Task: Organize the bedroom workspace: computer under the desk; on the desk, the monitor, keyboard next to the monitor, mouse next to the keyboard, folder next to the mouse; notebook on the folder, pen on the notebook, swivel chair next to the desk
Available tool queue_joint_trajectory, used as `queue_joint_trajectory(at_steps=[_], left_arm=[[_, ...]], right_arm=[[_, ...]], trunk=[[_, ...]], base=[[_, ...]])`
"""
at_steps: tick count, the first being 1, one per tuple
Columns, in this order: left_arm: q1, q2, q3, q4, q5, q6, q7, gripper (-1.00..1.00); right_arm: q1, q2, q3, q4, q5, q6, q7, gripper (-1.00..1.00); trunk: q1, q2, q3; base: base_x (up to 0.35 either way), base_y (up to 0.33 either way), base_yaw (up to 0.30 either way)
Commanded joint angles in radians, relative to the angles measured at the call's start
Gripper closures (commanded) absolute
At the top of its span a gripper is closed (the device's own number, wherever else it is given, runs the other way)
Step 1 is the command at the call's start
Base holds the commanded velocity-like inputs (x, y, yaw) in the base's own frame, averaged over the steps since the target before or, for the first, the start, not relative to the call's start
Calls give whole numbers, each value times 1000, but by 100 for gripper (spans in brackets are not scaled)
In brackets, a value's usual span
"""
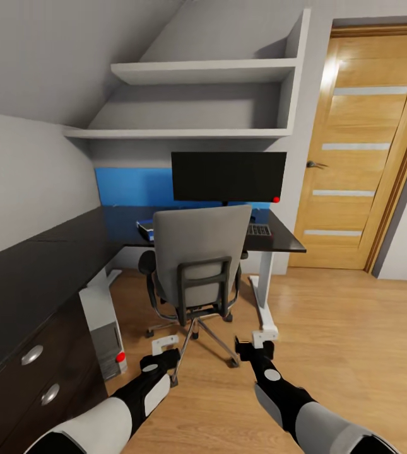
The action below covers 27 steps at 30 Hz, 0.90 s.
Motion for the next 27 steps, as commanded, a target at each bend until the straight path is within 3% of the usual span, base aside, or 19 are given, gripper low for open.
queue_joint_trajectory(at_steps=[1, 8, 16, 19, 25, 26, 27], left_arm=[[-1, 0, -9, 11, 11, -6, 5, -100], [-1, 0, -8, 176, 9, -9, 4, -100], [21, 3, -8, 221, 10, -26, 3, -100], [57, 10, -8, 223, 10, -61, 2, -100], [182, 27, -10, 225, 8, -200, 0, -100], [225, 28, -11, 225, 6, -221, 2, -100], [305, 69, -12, 225, 6, -255, -3, -100]], right_arm=[[-1, 0, 9, 25, -9, -11, -5, -100], [5, 3, 10, 234, -10, -168, -3, -100], [102, -1, 8, 282, -7, -257, -4, -100], [137, -2, 8, 285, -7, -274, -5, -100], [206, -6, 6, 288, -11, -287, -6, -100], [224, -9, 4, 288, -20, -287, -7, -100], [262, -13, 4, 289, -86, -288, -6, -100]], trunk=[[-4, 7, 2], [-31, 56, 24], [-62, 112, 49], [-73, 133, 59], [-96, 175, 77], [-100, 182, 81], [-104, 189, 84]], base=[[0, 0, 0], [0, 0, 0], [0, 0, 0], [0, 0, 0], [0, 0, 0], [0, 0, 0], [0, 0, 0]])
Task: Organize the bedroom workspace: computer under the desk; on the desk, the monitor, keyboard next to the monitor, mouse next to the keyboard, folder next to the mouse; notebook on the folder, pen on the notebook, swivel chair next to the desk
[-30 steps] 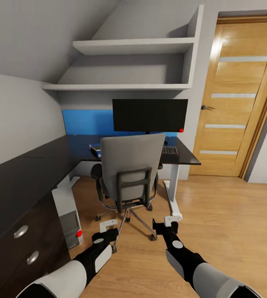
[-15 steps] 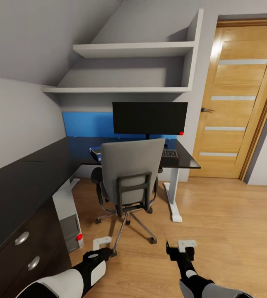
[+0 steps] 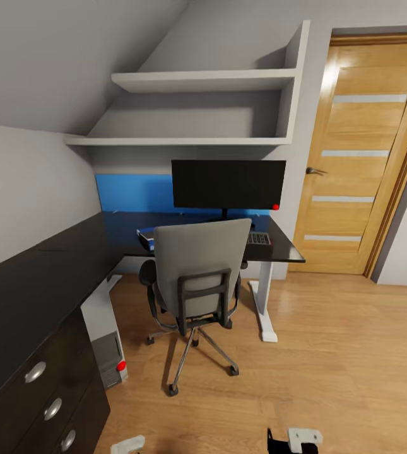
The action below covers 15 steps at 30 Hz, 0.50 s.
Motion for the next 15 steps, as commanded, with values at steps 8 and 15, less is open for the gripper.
queue_joint_trajectory(at_steps=[8, 15], left_arm=[[82, 38, -10, 6, 1, -51, 1, -100], [86, 40, -11, 5, -1, -75, 1, -100]], right_arm=[[22, -16, 14, 3, -9, 14, -3, -100], [25, -19, 15, 3, -9, 15, -2, -100]], trunk=[[-31, 56, 25], [-58, 105, 47]], base=[[0, 0, 0], [0, 0, 0]])
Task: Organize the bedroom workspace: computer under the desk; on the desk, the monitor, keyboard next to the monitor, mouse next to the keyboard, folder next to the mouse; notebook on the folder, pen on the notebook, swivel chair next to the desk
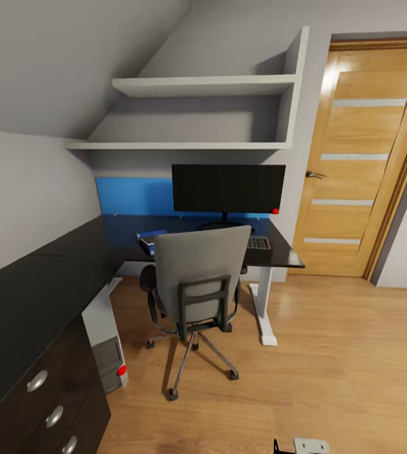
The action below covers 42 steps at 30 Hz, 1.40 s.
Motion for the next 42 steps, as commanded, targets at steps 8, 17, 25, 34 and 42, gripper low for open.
queue_joint_trajectory(at_steps=[8, 17, 25, 34, 42], left_arm=[[0, 16, -9, 0, 8, -4, 2, -100], [0, 26, -9, 0, 7, -4, 1, -100], [16, 29, -9, 1, 10, -82, 1, -100], [23, 40, -9, 1, 10, -92, 2, -100], [23, 40, -8, 0, 11, -89, 4, -100]], right_arm=[[-1, 1, 9, 2, -5, -3, -4, -100], [-1, 0, 9, 2, -5, -3, -4, -100], [-1, 0, 9, 2, -5, -3, -4, -100], [-1, 0, 9, 2, -5, -3, -4, -100], [-1, 0, 9, 2, -5, -3, -4, -100]], trunk=[[-31, 56, 24], [-65, 119, 52], [-96, 175, 77], [-108, 196, 87], [-108, 196, 87]], base=[[0, 0, 0], [0, 0, 0], [0, 0, 0], [0, 0, 0], [0, 0, 0]])
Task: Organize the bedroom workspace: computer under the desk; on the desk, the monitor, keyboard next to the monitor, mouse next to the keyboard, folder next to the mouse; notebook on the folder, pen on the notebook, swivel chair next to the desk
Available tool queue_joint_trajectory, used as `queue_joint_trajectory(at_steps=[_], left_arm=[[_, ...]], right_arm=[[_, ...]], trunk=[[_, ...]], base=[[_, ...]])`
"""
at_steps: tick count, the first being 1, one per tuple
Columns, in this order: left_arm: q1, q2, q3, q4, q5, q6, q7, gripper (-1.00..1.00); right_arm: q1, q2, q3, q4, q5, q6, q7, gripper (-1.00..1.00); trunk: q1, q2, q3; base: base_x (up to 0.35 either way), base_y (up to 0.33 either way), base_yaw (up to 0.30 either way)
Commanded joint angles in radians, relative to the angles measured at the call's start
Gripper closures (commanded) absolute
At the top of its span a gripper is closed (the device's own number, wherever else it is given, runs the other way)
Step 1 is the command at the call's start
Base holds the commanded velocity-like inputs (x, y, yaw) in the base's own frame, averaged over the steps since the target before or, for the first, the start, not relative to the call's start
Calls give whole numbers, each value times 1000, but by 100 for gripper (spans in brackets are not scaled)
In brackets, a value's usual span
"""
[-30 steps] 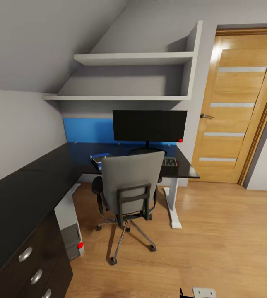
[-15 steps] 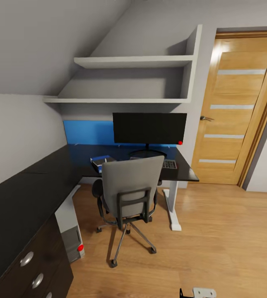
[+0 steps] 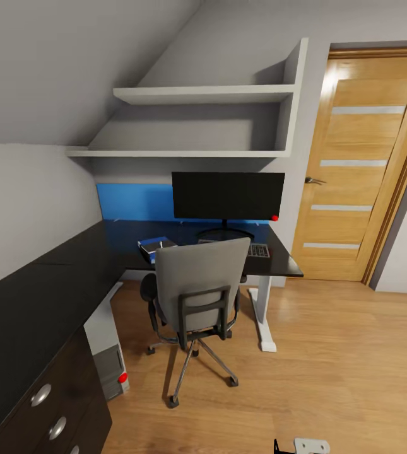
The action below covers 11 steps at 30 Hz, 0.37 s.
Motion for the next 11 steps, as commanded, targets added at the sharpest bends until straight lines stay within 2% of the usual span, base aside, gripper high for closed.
queue_joint_trajectory(at_steps=[1, 11], left_arm=[[-1, 0, -8, 0, 5, -2, 5, -100], [-1, 1, -7, 1, 7, 4, 6, -100]], right_arm=[[-1, 1, 8, 2, -5, -3, -4, -100], [0, 1, 8, 2, -5, -3, -4, -100]], trunk=[[0, -1, -1], [0, -1, -1]], base=[[0, 0, 0], [0, 0, 0]])
